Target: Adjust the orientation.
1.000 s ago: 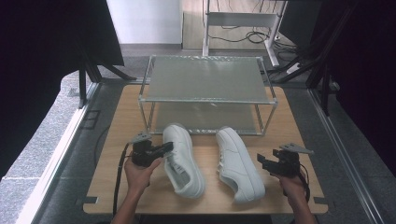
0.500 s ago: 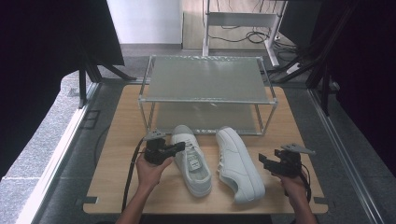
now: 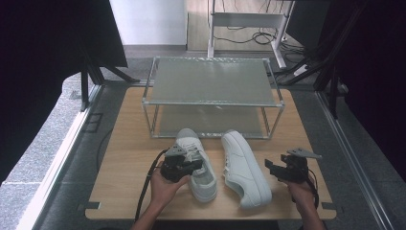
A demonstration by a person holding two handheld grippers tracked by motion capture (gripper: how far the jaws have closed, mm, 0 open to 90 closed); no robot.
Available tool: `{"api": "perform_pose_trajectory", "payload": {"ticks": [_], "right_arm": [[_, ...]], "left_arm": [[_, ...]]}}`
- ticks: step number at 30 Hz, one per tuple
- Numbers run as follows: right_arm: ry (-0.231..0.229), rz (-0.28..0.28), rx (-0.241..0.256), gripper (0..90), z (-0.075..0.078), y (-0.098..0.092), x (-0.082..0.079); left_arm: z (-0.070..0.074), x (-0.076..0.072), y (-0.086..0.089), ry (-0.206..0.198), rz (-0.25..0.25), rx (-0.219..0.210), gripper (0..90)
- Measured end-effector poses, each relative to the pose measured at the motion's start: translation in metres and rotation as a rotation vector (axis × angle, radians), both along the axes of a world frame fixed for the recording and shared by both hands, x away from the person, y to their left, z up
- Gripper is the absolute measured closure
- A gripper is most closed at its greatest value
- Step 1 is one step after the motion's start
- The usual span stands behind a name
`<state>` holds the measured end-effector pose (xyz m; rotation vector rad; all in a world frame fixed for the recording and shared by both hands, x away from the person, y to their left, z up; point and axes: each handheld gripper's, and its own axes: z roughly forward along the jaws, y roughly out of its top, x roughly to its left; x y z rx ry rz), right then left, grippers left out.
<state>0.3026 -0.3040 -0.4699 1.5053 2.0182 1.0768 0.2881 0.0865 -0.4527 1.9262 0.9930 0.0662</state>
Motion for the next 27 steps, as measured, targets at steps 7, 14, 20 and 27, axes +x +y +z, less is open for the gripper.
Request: {"api": "perform_pose_trajectory", "payload": {"ticks": [7, 14, 20, 27], "right_arm": [[0.011, -0.011, 0.001, 26.4, 0.000, -0.004, 0.000], [0.007, -0.010, -0.002, 27.0, 0.001, -0.005, -0.001], [0.011, -0.018, 0.000, 27.0, 0.000, -0.007, -0.001], [0.009, -0.026, 0.002, 27.0, 0.001, -0.009, -0.001]], "left_arm": [[-0.003, 0.000, -0.002, 0.008, -0.011, 0.028, 90.0], [-0.002, 0.001, 0.001, 0.020, -0.013, 0.029, 90.0], [-0.001, 0.001, 0.005, 0.028, -0.024, 0.030, 90.0], [0.000, -0.001, 0.014, 0.038, -0.013, 0.037, 90.0]]}}
